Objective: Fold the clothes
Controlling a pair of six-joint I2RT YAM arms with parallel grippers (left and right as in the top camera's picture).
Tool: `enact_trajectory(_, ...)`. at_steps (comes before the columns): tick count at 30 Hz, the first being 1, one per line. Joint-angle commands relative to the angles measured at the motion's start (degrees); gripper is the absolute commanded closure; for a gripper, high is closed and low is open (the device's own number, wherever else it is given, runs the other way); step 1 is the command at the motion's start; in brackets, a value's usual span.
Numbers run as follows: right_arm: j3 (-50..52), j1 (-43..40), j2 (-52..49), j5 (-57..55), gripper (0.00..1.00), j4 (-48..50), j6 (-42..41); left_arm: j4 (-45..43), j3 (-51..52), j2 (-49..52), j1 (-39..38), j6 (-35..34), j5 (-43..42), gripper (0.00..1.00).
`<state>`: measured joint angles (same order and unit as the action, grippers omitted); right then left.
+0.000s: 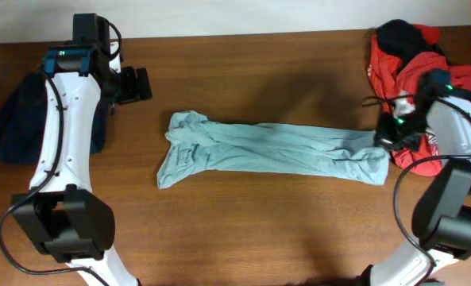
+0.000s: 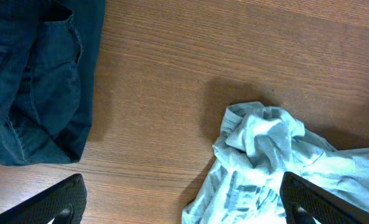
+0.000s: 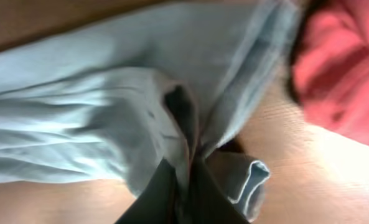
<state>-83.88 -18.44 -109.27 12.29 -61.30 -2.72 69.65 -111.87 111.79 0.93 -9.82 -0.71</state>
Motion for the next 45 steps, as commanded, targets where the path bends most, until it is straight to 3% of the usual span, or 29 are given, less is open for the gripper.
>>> enact_trajectory(1, -3.1, 5.6, -0.3, 3.1, 0.96, -0.9, 0.7, 0.0, -0.3, -0.1, 0.0, 0.5, -0.4, 0.01)
enact_trajectory(13, -4.4, 27.6, -0.5, 3.6, 0.96, 2.4, -7.1, 0.1, -0.3, -0.1, 0.0, 0.5, -0.4, 0.01)
enact_trajectory(24, -4.4, 39.5, -0.5, 2.0, 0.96, 5.9, -14.4, 0.1, -0.3, -0.1, 0.0, 0.5, -0.4, 0.01)
enact_trajectory(25, -4.4, 40.0, -0.5, 2.1, 0.94, 6.3, -14.3, 0.1, -0.3, -0.1, 0.0, 0.5, -0.4, 0.01)
enact_trajectory(26, -4.4, 40.5, -0.5, 2.1, 0.85, 6.5, -14.3, 0.1, -0.3, -0.1, 0.0, 0.5, -0.4, 0.01)
enact_trajectory(27, -4.4, 40.9, -0.5, 2.1, 0.69, 6.5, -14.3, 0.1, -0.3, -0.1, 0.0, 0.5, -0.4, 0.01)
enact_trajectory(30, -4.4, 41.3, -0.5, 2.2, 0.38, 6.2, -14.3, 0.0, -0.3, -0.1, -0.3, 0.5, -0.4, 0.01)
enact_trajectory(38, -6.9, 40.1, -0.5, 1.5, 0.36, 1.4, -13.6, -0.1, -0.3, 0.0, -0.4, 0.5, -0.4, 0.01)
enact_trajectory(45, -5.9, 37.4, -1.1, -10.2, 0.36, 2.2, -11.5, -0.2, -0.3, 0.0, -0.4, 0.5, -0.4, 0.01)
